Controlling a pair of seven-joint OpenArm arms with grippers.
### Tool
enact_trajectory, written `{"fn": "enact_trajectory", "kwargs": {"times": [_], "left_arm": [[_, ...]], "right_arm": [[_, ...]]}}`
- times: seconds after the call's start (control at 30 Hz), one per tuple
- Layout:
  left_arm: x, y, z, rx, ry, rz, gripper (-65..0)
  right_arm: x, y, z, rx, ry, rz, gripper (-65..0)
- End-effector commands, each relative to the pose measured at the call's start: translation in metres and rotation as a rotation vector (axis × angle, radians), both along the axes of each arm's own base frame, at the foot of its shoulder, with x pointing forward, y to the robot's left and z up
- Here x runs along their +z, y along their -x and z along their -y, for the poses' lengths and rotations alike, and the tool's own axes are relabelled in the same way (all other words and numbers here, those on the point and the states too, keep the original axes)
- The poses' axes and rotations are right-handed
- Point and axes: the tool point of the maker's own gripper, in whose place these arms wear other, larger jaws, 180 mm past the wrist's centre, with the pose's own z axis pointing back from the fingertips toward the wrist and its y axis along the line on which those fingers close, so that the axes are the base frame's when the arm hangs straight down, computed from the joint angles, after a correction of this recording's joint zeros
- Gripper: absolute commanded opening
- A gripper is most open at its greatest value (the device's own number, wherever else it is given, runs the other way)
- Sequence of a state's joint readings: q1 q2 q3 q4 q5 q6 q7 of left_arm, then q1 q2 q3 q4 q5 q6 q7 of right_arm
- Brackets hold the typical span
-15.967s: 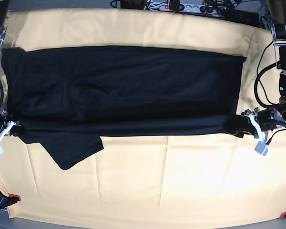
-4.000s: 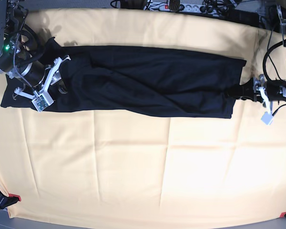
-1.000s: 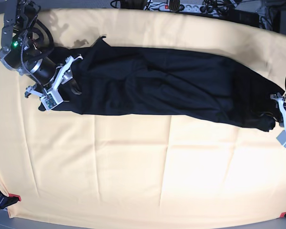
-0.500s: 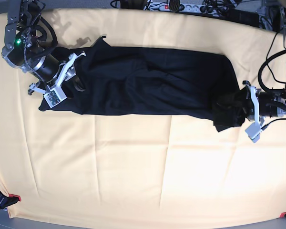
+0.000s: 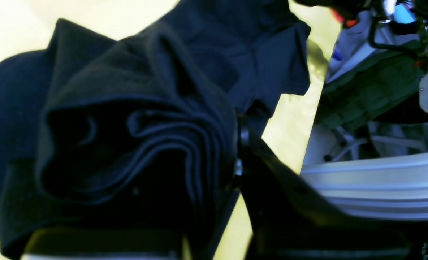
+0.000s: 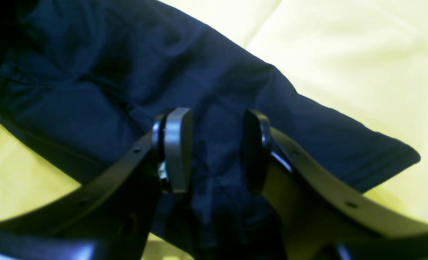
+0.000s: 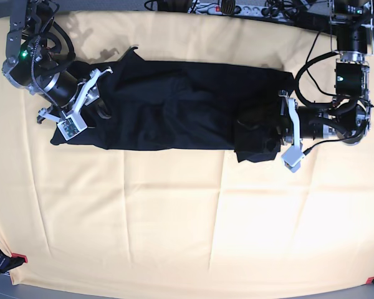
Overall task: Fold the T-shirt properly
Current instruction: 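Lift the strip end with the left gripper and fold it toward the right gripper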
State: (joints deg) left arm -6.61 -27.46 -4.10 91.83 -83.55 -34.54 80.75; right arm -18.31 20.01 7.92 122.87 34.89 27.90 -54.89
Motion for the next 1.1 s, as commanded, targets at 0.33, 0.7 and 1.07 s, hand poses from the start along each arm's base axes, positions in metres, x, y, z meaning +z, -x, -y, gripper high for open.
{"fn": "enact_trajectory", "kwargs": {"times": [0.33,0.7,1.07], "left_arm": [[0.019,-0.002,0.042,-0.027,0.167,0.064,-65.0],[0.029,-0.008,0.063,0.019,0.246,-0.03,-28.9],[0.083,-0.033,0.036,0.062,0.226,0.231,-29.0]], "right_arm": [[0.009,-0.003,-0.001,0.01,-0.008,0.034,-38.9],[0.009,-0.003,-0.001,0.011,-0.012,0.035,-38.9],[0.01,-0.003,-0.002,0.011,-0.015,0.036,-38.9]]}}
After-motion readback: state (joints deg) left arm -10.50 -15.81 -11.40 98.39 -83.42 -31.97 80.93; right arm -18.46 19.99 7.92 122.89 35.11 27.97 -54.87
